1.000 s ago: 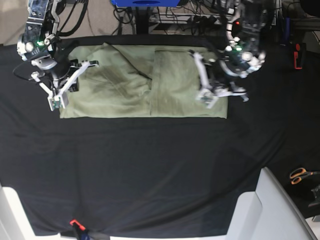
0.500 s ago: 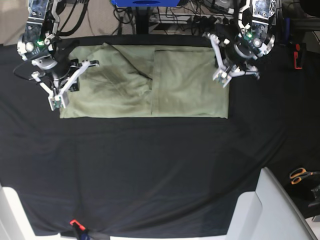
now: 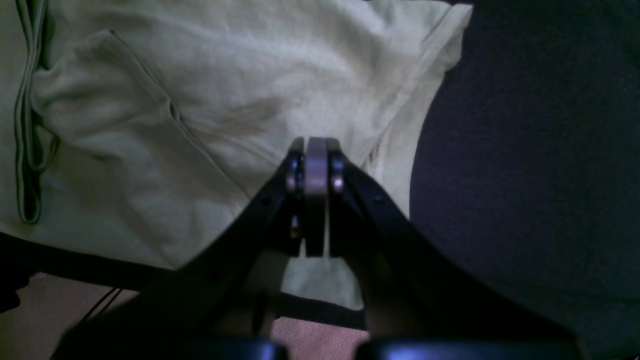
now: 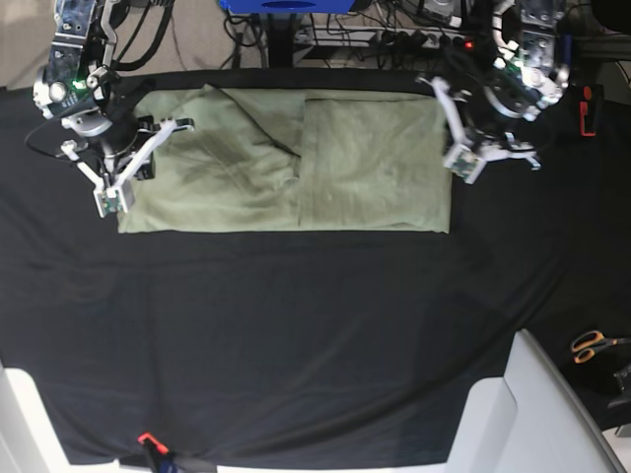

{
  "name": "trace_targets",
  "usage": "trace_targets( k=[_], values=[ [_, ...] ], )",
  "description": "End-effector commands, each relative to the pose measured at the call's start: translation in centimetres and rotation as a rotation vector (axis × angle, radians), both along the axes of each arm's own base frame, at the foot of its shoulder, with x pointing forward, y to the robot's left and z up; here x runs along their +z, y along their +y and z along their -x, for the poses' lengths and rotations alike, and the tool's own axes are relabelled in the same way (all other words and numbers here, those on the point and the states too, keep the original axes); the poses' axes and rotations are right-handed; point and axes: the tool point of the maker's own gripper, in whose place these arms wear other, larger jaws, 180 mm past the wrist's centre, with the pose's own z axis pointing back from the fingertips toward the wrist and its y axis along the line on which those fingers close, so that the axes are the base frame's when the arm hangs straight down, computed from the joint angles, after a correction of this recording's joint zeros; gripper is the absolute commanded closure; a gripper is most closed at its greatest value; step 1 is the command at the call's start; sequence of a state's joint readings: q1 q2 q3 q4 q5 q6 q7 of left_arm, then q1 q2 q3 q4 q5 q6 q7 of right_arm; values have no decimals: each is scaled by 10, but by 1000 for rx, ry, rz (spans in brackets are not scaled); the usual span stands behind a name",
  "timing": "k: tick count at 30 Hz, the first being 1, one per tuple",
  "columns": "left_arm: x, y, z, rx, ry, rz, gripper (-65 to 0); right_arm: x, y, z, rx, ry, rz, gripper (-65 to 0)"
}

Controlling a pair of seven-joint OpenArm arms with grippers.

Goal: Fold the T-shirt properly
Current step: 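Open the left gripper and lift it away from the shirt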

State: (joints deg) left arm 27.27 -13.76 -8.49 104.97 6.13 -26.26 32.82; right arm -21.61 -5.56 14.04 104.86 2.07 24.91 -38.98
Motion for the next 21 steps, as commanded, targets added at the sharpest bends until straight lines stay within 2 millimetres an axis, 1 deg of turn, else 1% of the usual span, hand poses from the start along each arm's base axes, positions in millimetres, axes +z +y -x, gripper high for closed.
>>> trace_targets(
  k=[1,3,5,7,9,11,13,15,16,17,20,21],
  values=[
    [6,2,-11,4,-35,1,0,8,-1,-8,-1,-40,-3,-8],
    [-1,5,-20,43,-30,18,0,9,-1,-9,-2,-42,-3,-8],
    [-12,11,-30,85,-19,32,0,10,-1,-11,-1,-47,-3,-8],
    [-23,17,-35,109,3,36,0,9,0,-10,0,-45,-4,-8],
    [-36,16,-36,113,37,43,0,7,0,-9,0,-38,-6,-8],
    [-51,13,-32,107,82,46,0,2,0,-7,-2,-25,-10,-8],
    [-58,14,-30,110,102,48,0,1,0,-7,-2,-22,-10,-8],
    [-53,15,-33,113,87,48,0,1,0,-5,-2,-19,-10,-8],
    [-45,17,-38,113,59,45,0,1,0,-5,-2,-19,-10,-8],
    [-36,21,-37,124,38,39,0,1,0,-6,-2,-20,-10,-8],
    [0,43,-35,165,-57,2,0,3,0,-6,-2,-24,-9,-9],
    [9,51,-31,181,-75,-14,0,3,1,-8,-2,-28,-12,-9]
  ],
)
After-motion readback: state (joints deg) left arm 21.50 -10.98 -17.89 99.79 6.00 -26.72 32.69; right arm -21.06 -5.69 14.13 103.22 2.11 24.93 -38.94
